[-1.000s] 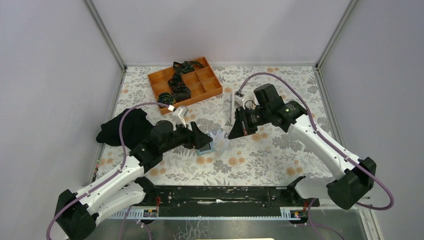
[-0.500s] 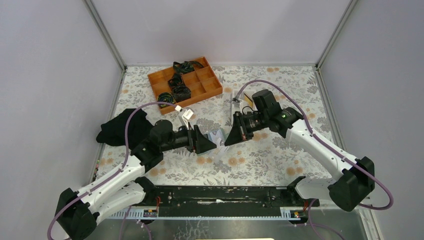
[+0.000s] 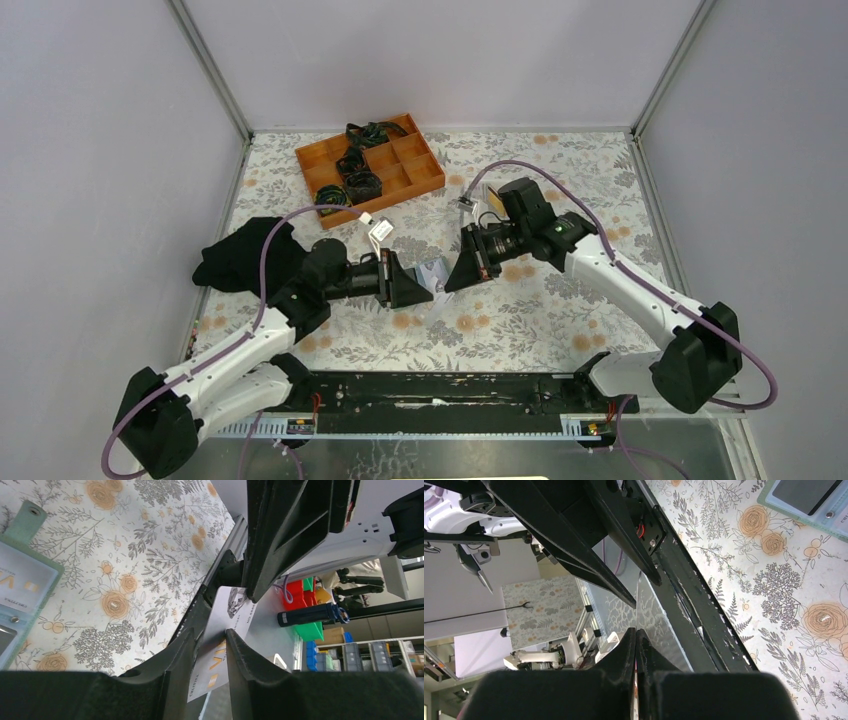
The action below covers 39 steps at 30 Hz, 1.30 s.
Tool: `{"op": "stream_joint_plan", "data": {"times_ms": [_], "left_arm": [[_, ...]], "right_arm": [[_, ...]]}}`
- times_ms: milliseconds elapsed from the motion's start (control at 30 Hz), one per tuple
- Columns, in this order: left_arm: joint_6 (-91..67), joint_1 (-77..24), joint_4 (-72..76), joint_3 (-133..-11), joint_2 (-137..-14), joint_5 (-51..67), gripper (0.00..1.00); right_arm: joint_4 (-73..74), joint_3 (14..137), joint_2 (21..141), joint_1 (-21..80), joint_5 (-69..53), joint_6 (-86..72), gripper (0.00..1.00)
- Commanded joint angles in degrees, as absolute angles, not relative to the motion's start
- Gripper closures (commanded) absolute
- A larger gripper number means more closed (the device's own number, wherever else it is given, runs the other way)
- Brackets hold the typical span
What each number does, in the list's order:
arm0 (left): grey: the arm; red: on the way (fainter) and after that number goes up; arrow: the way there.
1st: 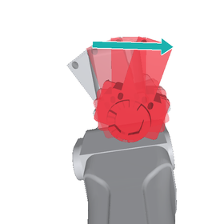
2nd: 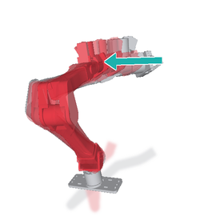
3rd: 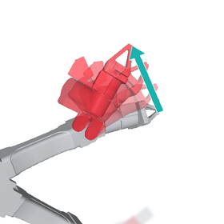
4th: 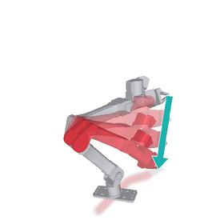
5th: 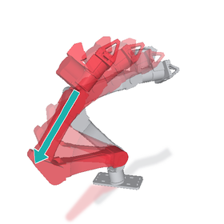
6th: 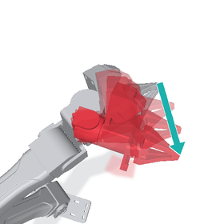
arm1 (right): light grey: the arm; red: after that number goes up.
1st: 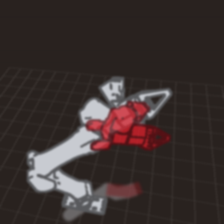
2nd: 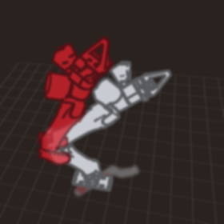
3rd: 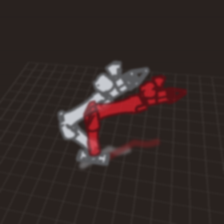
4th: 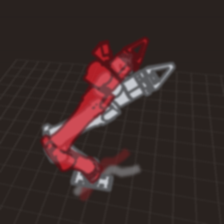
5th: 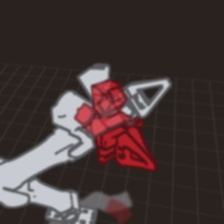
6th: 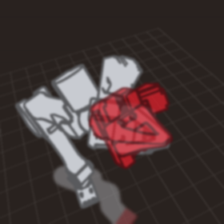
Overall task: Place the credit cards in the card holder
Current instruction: Pick up the credit card from the storage box.
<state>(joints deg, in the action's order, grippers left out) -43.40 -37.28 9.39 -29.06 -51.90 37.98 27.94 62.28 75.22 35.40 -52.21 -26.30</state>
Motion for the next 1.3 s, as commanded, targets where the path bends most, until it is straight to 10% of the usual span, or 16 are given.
{"op": "stream_joint_plan", "data": {"times_ms": [0, 533, 767, 1267], "left_arm": [[-45.86, -36.32, 15.37, -27.81, -52.66, 42.66, 0.64], [-47.78, -36.07, 15.57, -26.91, -53.55, 44.75, 1.00], [-45.82, -34.94, 7.17, -26.38, -50.82, 31.12, 1.00], [-52.87, -34.78, -15.82, -24.40, -42.03, -9.85, 1.00]], "right_arm": [[27.37, 62.98, 76.04, 35.89, -56.02, -24.36, 1.00], [30.05, 65.59, 79.01, 31.49, -58.37, -20.07, 1.00], [30.02, 68.27, 80.08, 31.27, -52.65, -19.23, 0.52], [38.65, 82.75, 96.19, 42.82, -14.86, -14.16, 0.41]]}}
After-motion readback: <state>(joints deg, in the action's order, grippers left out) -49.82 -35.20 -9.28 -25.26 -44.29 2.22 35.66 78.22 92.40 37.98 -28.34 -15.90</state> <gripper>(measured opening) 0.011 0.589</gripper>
